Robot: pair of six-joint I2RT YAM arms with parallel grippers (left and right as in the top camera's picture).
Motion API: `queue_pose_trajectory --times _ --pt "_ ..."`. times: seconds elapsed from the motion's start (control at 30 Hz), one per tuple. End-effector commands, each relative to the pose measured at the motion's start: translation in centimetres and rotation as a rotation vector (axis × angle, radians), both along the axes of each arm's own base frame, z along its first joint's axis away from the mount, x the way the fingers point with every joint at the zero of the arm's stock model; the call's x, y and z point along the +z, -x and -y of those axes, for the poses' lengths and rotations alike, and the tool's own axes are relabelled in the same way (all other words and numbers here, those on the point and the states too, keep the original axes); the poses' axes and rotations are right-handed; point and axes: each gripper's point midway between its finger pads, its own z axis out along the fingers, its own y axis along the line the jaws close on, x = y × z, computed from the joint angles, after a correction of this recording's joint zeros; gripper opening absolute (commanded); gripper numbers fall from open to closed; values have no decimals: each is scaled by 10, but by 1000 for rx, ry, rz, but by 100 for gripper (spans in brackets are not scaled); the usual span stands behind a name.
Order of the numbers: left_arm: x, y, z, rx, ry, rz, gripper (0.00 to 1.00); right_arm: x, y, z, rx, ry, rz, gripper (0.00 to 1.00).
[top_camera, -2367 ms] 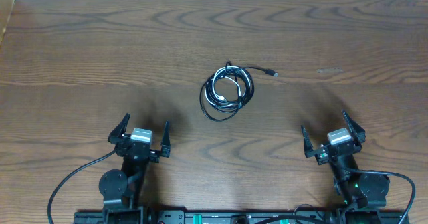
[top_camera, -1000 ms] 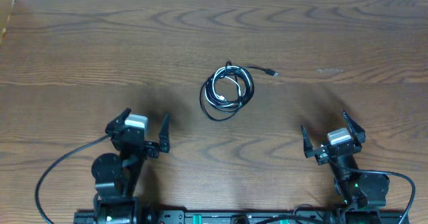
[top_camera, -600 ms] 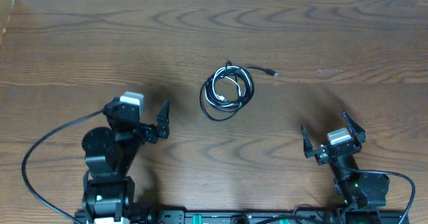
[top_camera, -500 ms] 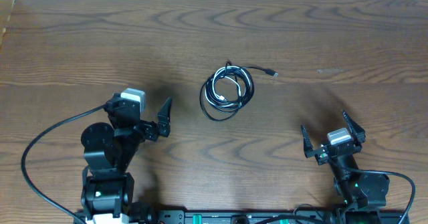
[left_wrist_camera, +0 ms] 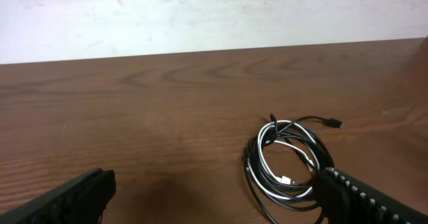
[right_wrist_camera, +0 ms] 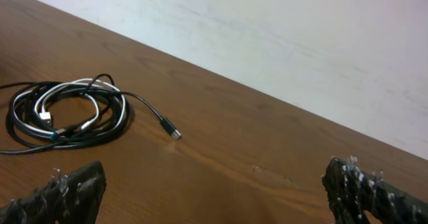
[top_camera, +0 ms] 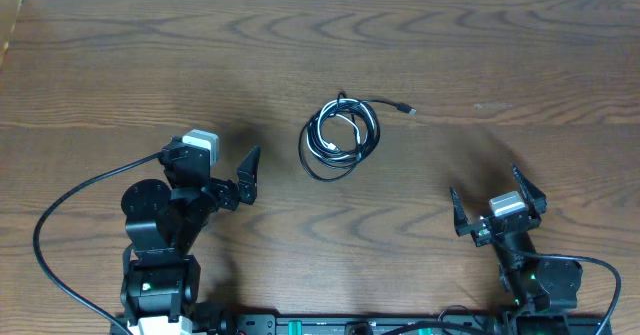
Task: Untangle cables
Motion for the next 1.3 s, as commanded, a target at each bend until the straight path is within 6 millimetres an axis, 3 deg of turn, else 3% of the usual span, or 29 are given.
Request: queue_pose_trajectory --times 0.0,0.43,0.67,0.97,1.27 --pt "13 -1 1 -10 8 25 100 -2 0 -1 6 4 -5 99" --pt "10 -5 -7 58 59 -6 100 -2 0 -1 6 3 -5 99" --pt "1 -7 -7 69 96 -159 100 -2 0 -1 6 3 -5 99" --pt "29 -10 1 26 115 -205 99 -2 0 -1 6 3 -5 99" --pt "29 -8 8 -11 131 -216 100 -2 0 -1 6 4 -5 99"
